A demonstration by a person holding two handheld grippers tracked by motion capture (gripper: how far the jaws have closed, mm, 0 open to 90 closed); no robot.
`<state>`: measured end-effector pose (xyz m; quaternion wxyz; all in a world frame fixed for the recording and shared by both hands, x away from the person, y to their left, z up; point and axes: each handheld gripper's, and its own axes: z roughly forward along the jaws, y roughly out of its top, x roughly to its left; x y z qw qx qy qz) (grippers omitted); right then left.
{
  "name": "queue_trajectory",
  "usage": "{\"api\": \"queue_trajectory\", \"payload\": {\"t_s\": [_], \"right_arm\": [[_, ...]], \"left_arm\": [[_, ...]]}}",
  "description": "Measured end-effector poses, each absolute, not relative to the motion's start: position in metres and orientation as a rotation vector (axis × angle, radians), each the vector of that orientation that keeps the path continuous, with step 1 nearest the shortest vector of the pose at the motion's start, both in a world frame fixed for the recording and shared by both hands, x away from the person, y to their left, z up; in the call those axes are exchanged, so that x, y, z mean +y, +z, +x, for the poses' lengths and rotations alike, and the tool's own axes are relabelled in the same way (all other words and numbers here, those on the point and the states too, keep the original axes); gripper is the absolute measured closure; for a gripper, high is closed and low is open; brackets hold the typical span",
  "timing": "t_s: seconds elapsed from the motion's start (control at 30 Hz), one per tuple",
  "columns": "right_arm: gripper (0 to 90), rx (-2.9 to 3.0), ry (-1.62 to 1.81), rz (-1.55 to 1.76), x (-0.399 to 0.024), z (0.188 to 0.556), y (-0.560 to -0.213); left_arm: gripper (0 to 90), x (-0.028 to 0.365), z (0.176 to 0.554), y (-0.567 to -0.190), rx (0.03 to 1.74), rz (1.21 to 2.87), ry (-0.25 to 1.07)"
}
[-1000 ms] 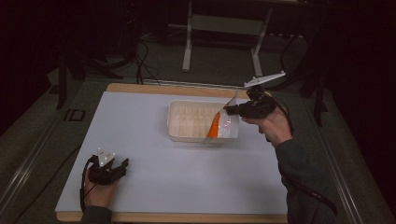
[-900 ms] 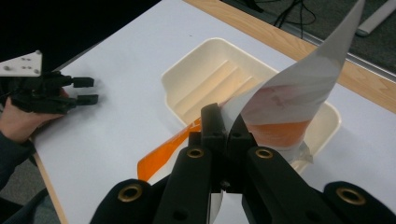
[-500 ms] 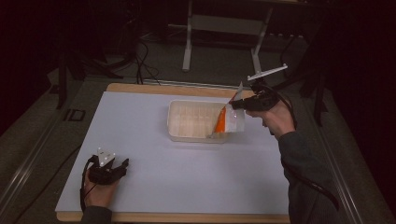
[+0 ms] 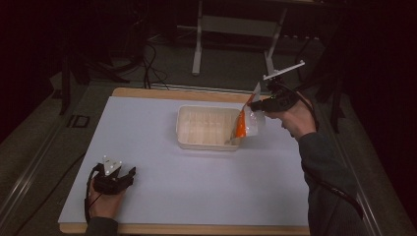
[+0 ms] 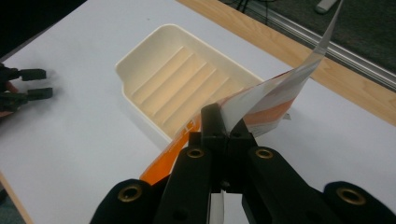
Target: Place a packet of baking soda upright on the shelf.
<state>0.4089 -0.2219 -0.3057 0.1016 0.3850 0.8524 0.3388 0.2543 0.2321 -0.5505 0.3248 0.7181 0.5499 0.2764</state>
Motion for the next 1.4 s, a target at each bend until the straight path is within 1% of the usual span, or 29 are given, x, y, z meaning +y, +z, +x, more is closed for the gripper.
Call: {"api": "queue_trajectory", "payload": {"t_s": [0.4, 0.77, 1.23, 1.4], "right_arm": [[90.0, 2.504, 0.950, 1.133, -0.228, 0.409, -0.299], [90.0, 2.518, 0.824, 1.034, -0.212, 0.407, -0.292], [90.0, 2.538, 0.734, 0.921, -0.196, 0.407, -0.301], [90.0, 2.519, 0.713, 0.934, -0.194, 0.411, -0.304]], "left_arm": [[44.2, 0.232, 0.254, -0.551, 1.443, 1.884, 0.725], [44.3, 0.232, 0.254, -0.551, 1.441, 1.883, 0.724], [44.2, 0.232, 0.254, -0.551, 1.441, 1.883, 0.724], [44.2, 0.232, 0.254, -0.550, 1.441, 1.877, 0.722]]}}
